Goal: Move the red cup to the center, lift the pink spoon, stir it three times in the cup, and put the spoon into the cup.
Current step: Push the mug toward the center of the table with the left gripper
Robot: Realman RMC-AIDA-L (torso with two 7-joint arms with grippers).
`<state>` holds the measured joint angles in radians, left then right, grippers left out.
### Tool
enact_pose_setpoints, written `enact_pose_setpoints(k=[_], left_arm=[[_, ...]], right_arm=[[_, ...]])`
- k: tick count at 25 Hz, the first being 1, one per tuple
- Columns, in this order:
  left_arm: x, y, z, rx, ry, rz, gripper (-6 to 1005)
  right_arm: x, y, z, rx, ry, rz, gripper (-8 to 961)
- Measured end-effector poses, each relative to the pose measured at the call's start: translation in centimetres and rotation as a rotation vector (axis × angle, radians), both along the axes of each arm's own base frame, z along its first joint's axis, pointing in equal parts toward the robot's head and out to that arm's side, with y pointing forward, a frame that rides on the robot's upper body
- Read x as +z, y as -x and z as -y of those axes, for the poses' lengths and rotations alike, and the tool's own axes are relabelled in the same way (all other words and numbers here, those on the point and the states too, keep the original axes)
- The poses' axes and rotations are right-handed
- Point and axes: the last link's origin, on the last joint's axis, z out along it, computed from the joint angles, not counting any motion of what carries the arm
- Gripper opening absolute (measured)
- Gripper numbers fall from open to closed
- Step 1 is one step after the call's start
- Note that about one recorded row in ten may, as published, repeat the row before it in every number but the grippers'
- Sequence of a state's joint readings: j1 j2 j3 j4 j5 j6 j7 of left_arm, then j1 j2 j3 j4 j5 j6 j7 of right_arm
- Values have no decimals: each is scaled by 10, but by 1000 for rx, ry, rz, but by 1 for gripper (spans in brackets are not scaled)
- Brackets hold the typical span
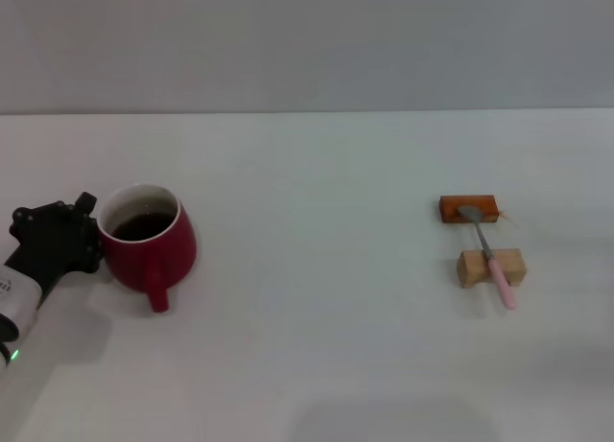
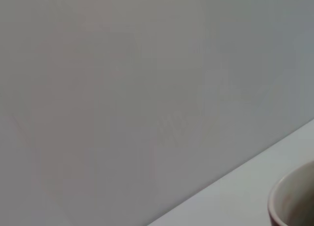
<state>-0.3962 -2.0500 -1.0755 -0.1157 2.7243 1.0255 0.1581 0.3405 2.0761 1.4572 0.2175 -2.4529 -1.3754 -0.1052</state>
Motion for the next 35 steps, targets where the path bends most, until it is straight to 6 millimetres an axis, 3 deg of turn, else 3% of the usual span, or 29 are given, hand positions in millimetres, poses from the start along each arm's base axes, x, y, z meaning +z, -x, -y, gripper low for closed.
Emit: enact_pose_setpoints(k=[12,35], left_arm=[[-22,-22,1,-102,94,-8,-3],[-42,-45,5,-189,168,11,-2]], right_arm=[[1,0,-1,1,0,2,653],[2,0,-1,1,-7,0,652]])
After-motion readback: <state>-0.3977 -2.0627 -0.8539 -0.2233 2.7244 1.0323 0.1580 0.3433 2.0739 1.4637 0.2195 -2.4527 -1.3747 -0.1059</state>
